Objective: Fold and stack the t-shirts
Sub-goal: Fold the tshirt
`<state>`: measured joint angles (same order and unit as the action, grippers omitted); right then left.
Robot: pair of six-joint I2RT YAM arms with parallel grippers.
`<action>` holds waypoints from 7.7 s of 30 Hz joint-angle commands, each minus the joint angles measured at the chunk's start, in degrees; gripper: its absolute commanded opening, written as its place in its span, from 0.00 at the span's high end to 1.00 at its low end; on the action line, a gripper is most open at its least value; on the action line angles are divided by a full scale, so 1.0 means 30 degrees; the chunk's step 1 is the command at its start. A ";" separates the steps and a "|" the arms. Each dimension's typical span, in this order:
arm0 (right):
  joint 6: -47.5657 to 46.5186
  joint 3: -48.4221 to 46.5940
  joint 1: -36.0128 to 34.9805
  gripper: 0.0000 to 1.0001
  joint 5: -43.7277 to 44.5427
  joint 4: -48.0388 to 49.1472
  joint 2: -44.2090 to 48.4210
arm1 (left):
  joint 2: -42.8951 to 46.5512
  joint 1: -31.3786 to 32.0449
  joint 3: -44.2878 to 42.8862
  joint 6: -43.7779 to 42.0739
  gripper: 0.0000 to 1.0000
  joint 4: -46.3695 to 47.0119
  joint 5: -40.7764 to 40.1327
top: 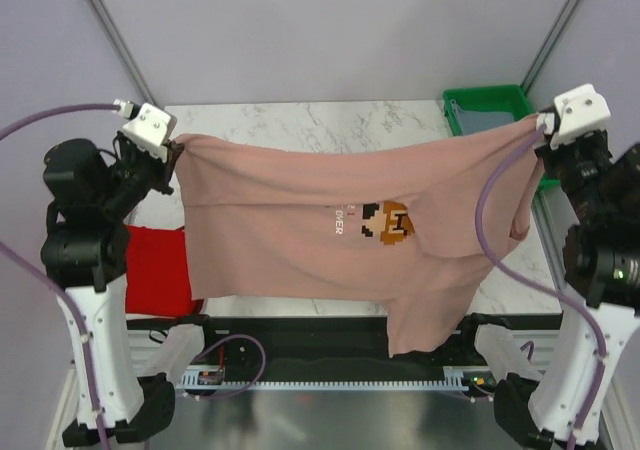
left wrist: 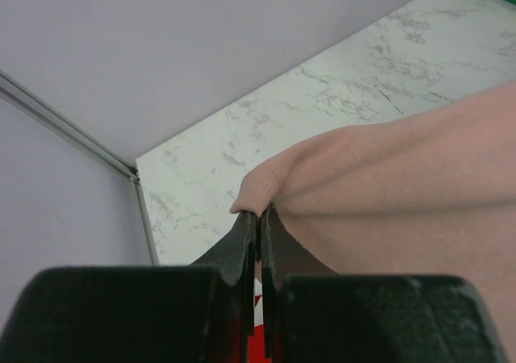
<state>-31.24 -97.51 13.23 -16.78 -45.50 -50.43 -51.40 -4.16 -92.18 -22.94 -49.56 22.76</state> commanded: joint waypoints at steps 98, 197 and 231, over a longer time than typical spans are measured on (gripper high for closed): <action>-2.6149 2.1402 -0.5466 0.50 -0.3958 -0.4788 -0.3723 | -1.2077 0.1915 0.7816 -0.1025 0.50 0.4216 -0.4013; -0.9542 1.8680 -0.7078 1.00 -0.2436 0.2361 -0.2905 | -1.6473 0.2238 0.7731 -0.3370 0.98 -0.1144 -0.3868; -0.4790 0.5878 -0.6052 1.00 0.1138 0.8807 -1.2952 | -2.3413 0.1593 -0.5949 -0.2988 0.98 -0.5334 -0.3076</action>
<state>-46.70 -75.90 -5.30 -13.82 -22.48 -88.07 -120.16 1.06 -105.80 -32.16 -63.42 13.63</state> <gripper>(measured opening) 0.010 0.032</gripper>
